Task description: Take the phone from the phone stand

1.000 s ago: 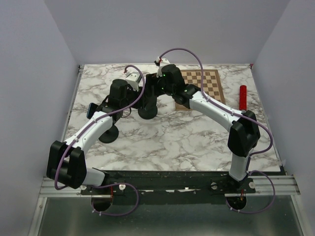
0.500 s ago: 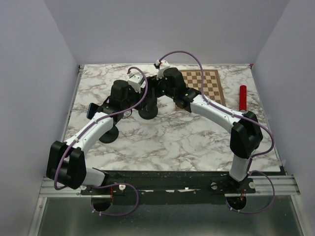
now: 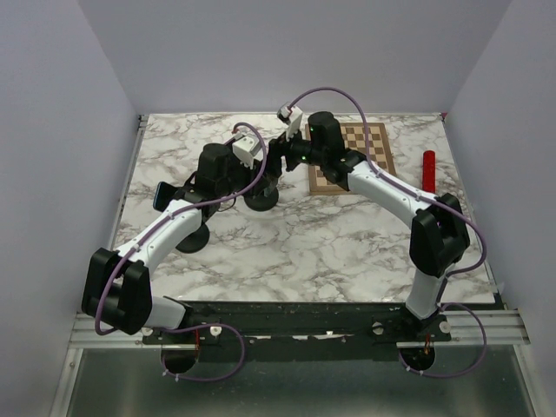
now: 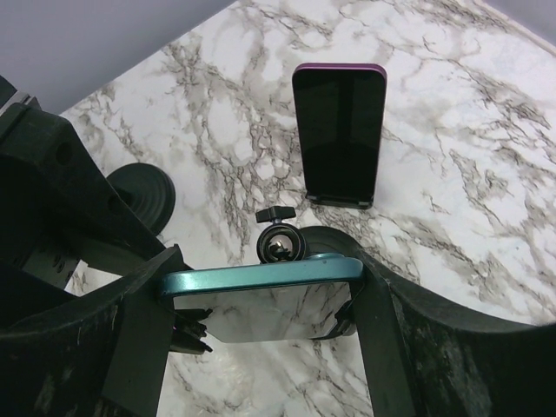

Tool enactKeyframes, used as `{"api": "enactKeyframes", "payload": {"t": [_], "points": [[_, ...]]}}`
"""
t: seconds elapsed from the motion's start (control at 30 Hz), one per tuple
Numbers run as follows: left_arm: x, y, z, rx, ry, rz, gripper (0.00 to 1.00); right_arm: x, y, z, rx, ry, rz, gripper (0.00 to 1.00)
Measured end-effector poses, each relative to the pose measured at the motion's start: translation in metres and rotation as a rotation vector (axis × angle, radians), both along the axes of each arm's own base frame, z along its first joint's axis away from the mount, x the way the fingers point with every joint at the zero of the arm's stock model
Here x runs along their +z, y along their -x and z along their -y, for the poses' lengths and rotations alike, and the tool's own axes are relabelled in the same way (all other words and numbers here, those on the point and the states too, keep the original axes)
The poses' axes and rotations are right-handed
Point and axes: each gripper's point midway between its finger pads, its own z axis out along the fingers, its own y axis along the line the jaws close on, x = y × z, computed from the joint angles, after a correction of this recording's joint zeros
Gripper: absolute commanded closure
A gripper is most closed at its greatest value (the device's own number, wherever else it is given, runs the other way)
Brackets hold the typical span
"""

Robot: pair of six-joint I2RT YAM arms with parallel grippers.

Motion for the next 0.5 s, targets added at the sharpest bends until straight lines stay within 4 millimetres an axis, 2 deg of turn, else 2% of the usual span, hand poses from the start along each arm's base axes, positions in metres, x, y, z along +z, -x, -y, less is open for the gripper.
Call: {"api": "enactKeyframes", "payload": {"t": [0.5], "points": [[-0.001, -0.002, -0.006, -0.008, 0.001, 0.005, 1.00, 0.000, 0.001, -0.018, 0.207, 0.006, -0.009, 0.99]]}}
